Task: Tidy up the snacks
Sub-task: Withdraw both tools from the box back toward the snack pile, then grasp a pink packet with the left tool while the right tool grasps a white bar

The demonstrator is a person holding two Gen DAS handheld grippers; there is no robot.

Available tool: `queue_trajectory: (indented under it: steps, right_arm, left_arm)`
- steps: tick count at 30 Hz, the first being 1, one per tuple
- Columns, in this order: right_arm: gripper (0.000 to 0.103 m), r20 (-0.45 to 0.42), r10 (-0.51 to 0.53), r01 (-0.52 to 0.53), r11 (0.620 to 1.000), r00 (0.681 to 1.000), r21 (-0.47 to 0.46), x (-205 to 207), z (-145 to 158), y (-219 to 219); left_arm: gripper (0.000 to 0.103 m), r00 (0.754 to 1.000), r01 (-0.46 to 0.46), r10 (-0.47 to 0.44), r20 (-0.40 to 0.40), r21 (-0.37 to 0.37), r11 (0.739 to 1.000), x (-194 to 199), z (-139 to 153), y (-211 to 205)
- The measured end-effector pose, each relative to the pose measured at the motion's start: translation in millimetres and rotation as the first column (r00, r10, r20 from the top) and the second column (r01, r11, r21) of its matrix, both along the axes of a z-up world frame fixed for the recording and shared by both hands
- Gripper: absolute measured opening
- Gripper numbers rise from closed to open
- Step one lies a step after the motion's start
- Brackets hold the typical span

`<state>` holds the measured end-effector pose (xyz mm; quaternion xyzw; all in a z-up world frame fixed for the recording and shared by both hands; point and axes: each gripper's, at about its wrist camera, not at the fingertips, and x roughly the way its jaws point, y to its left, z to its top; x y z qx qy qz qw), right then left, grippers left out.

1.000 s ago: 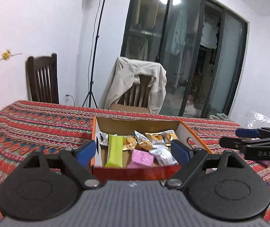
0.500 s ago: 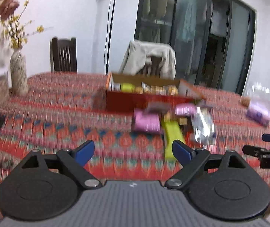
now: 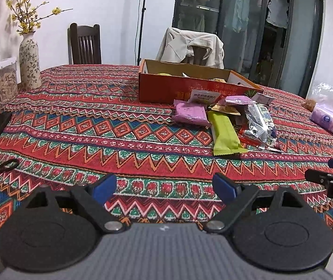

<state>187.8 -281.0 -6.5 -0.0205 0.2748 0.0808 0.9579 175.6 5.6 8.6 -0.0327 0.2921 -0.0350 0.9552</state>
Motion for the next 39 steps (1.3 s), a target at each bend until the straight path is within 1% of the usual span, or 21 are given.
queue_trajectory:
  steps: [4,7,11,17,20,22,23,25,26,27,28,29,30,32,33,36,39]
  right_arm:
    - [0.094,-0.013,0.0,0.0,1.0,1.0,0.006,7,-2,0]
    - [0.094,-0.026,-0.002,0.003,1.0,1.0,0.021,16,-5,0]
    - [0.093,-0.028,-0.002,0.003,0.999,1.0,0.041,37,-3,4]
    - [0.093,0.031,0.003,-0.005,0.999,1.0,0.054,86,11,20]
    - [0.092,0.025,-0.007,0.006,0.999,1.0,0.042,116,11,30]
    - [0.092,0.013,-0.012,0.011,0.999,1.0,0.034,134,9,36]
    - [0.092,0.005,-0.013,0.013,0.999,1.0,0.031,142,7,39]
    - [0.092,-0.015,-0.014,0.014,1.0,1.0,0.027,157,3,44]
    - [0.092,-0.024,-0.013,0.013,1.0,1.0,0.019,161,0,47]
    - [0.09,-0.031,-0.013,0.013,1.0,0.999,0.006,165,-2,49]
    - [0.084,-0.039,-0.013,0.013,1.0,0.999,-0.011,169,-4,52]
    - [0.081,-0.049,-0.007,0.006,1.0,0.999,-0.025,172,-5,54]
    - [0.073,-0.058,0.001,-0.003,0.999,0.998,-0.034,173,-6,56]
    - [0.069,-0.061,0.003,-0.006,0.999,0.998,-0.043,172,-6,56]
    - [0.065,-0.061,0.003,-0.006,0.999,0.998,-0.048,170,-5,55]
    - [0.062,-0.068,0.002,-0.005,0.999,0.998,-0.047,156,-2,47]
    - [0.061,-0.086,-0.003,-0.001,0.999,0.996,-0.041,132,-3,35]
  left_arm:
    - [0.091,1.0,0.023,-0.023,-0.014,0.004,1.0,14,-1,-5]
    - [0.091,0.999,0.04,-0.04,0.001,0.01,0.999,35,0,-11]
    - [0.091,0.997,0.075,-0.075,0.008,0.024,0.997,89,1,-21]
    - [0.09,0.991,0.133,-0.133,-0.015,0.015,0.991,172,-2,-36]
    - [0.09,0.989,0.141,-0.139,-0.045,0.022,0.99,200,-10,-41]
    - [0.089,0.988,0.145,-0.144,-0.056,0.027,0.989,211,-15,-43]
    - [0.089,0.988,0.149,-0.148,-0.054,0.024,0.988,214,-17,-43]
    - [0.085,0.985,0.161,-0.16,-0.067,0.008,0.987,219,-22,-41]
    - [0.079,0.984,0.161,-0.16,-0.081,0.002,0.987,222,-26,-40]
    - [0.077,0.984,0.161,-0.16,-0.073,0.006,0.987,222,-28,-40]
    - [0.074,0.984,0.164,-0.162,-0.073,0.011,0.986,222,-28,-41]
    - [0.063,0.982,0.178,-0.177,-0.068,0.011,0.984,220,-28,-41]
    - [0.063,0.981,0.186,-0.185,-0.065,0.013,0.983,218,-27,-41]
    - [0.062,0.982,0.177,-0.175,-0.068,0.018,0.984,213,-26,-40]
    - [0.062,0.983,0.171,-0.169,-0.07,0.024,0.985,208,-25,-40]
    - [0.062,0.988,0.144,-0.143,-0.062,0.017,0.989,187,-20,-32]
    - [0.062,0.991,0.109,-0.112,-0.073,-0.042,0.993,157,-16,-18]
